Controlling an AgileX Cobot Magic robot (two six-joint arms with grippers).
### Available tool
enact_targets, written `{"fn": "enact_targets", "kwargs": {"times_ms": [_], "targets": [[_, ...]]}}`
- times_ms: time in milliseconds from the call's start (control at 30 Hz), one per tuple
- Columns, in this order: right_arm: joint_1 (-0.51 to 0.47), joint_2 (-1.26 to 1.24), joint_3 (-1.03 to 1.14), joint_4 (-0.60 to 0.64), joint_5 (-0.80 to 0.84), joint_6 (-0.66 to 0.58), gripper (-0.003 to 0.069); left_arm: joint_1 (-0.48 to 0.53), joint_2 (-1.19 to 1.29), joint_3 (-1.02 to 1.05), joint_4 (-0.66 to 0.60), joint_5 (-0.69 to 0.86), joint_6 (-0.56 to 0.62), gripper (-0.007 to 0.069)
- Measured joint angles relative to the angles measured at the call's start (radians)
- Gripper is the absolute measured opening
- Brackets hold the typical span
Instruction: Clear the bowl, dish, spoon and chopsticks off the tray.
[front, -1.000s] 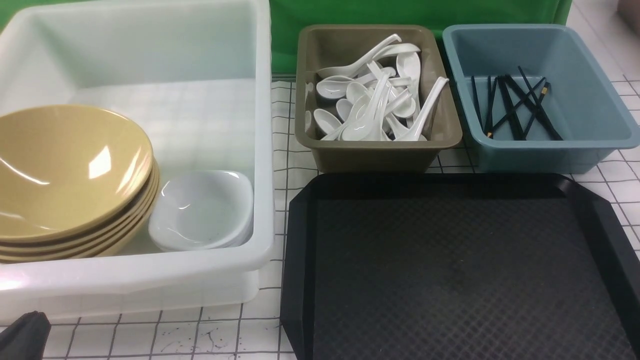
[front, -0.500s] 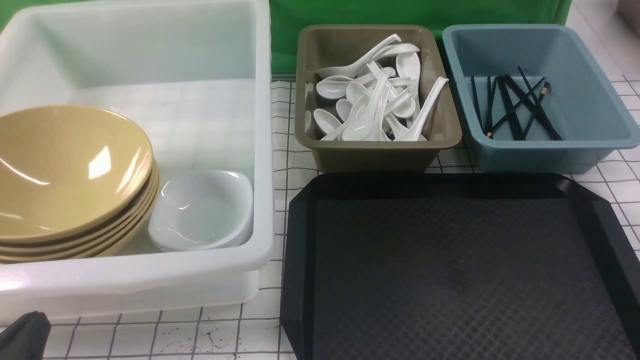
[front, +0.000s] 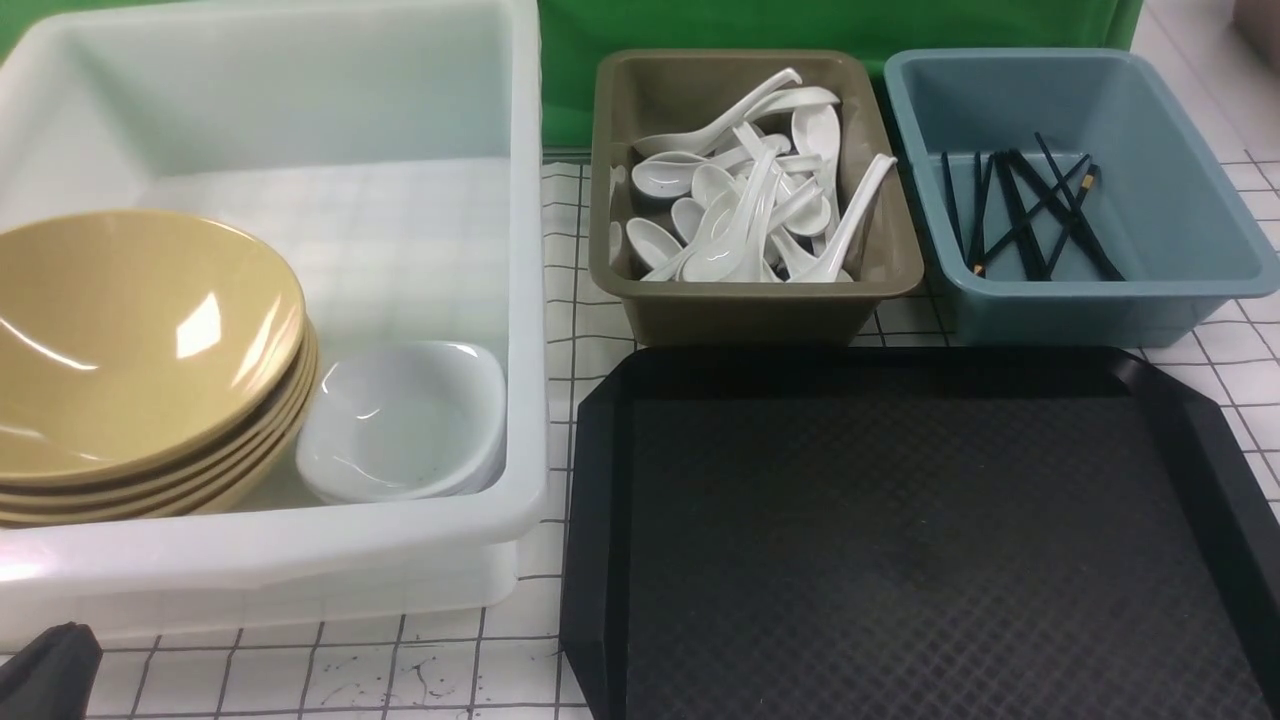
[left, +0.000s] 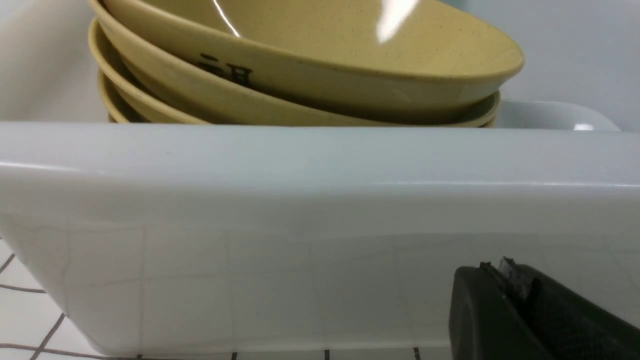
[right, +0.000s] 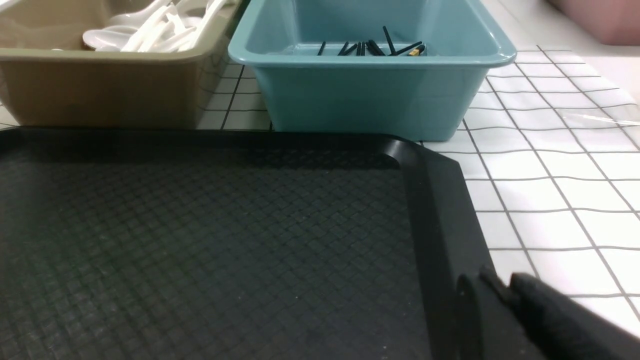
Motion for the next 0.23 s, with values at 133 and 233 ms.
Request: {"fn": "enact_targets", "kwargs": {"times_ms": [133, 233], "targets": [[0.0, 0.0, 0.0, 0.0, 0.0, 0.0, 0.0119, 0.0, 0.0, 0.0, 0.0, 0.0, 0.0, -0.0012], [0.0, 0.0, 0.0, 0.0, 0.0, 0.0, 0.0122, 0.0, 0.0, 0.0, 0.0, 0.0, 0.0, -0.0012]]}}
